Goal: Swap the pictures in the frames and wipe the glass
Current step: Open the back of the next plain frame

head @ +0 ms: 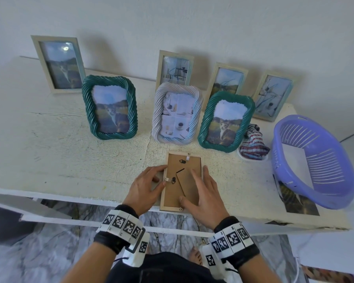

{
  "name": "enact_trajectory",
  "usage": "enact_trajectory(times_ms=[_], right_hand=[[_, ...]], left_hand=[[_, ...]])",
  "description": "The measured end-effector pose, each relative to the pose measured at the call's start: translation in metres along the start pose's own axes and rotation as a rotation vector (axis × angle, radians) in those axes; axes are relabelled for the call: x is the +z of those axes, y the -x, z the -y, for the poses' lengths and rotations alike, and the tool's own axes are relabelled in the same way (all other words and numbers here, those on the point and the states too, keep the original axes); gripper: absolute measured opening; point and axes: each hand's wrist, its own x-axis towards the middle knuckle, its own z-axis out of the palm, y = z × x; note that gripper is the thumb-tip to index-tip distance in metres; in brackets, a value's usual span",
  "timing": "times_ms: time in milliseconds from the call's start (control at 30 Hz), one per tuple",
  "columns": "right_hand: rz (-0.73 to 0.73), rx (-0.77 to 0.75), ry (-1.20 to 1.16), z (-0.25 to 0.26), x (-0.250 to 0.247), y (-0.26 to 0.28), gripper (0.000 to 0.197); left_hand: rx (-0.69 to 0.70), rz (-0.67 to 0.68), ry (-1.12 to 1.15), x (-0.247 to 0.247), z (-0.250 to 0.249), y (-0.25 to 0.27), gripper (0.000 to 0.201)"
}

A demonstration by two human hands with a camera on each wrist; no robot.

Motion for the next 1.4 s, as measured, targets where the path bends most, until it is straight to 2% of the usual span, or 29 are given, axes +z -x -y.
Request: enact_trajectory(times_ms=[133, 267, 367, 433, 500, 633, 733, 800, 900, 1000, 1133, 1200, 1267, 1400], right_hand=[[-0.025, 0.032, -0.126, 0.000, -0.002, -0.001, 0.070], [-0.040, 0.059, -0.163, 0.002, -0.008, -0.003, 0.067], [-0.038, 0.043, -0.273, 0.002, -0.019, -0.002, 0.061], [-0.024, 0.023, -0.380, 0.003, -0.029, 0.002, 0.065], [-0.044, 0.015, -0.448, 0.003, -0.040, 0.006, 0.066], [-0.156, 0.064, -0.683, -0.003, -0.065, 0.018, 0.047], [-0.217, 0.082, -0.783, -0.015, -0.083, 0.024, 0.043], [-0.254, 0.086, -0.679, -0.026, -0.089, 0.026, 0.033], [-0.276, 0.148, -0.599, -0.046, -0.090, 0.028, 0.039], [-0.285, 0.176, -0.804, -0.058, -0.086, 0.028, 0.036], [-0.192, 0.203, -1.278, -0.038, -0.087, 0.031, 0.033], [-0.158, 0.207, -1.362, -0.032, -0.088, 0.029, 0.032], [-0.163, 0.196, -1.250, -0.033, -0.092, 0.023, 0.032], [-0.370, 0.102, -0.547, -0.055, -0.112, -0.008, 0.029]], left_hand=[[-0.039, 0.015, 0.080, -0.002, -0.005, 0.002, 0.044], [-0.146, 0.046, 0.289, -0.008, -0.017, 0.000, 0.044], [-0.206, -0.028, 0.423, -0.014, -0.034, -0.004, 0.035], [-0.218, -0.098, 0.501, -0.017, -0.051, -0.008, 0.026], [-0.207, -0.114, 0.584, -0.019, -0.072, -0.011, 0.023], [-0.189, 0.018, 0.791, -0.009, -0.111, -0.017, 0.024], [-0.158, 0.106, 0.717, 0.009, -0.115, -0.025, 0.023], [-0.155, 0.112, 0.595, 0.024, -0.105, -0.030, 0.021], [-0.190, 0.107, 0.421, 0.044, -0.089, -0.032, 0.020], [-0.265, 0.101, 0.406, 0.056, -0.083, -0.029, 0.030], [-0.294, 0.051, 0.655, 0.058, -0.092, -0.024, 0.039], [-0.261, -0.017, 0.765, 0.052, -0.097, -0.023, 0.042], [-0.230, -0.060, 0.799, 0.044, -0.098, -0.022, 0.044], [-0.195, -0.128, 0.749, 0.031, -0.090, -0.021, 0.041]])
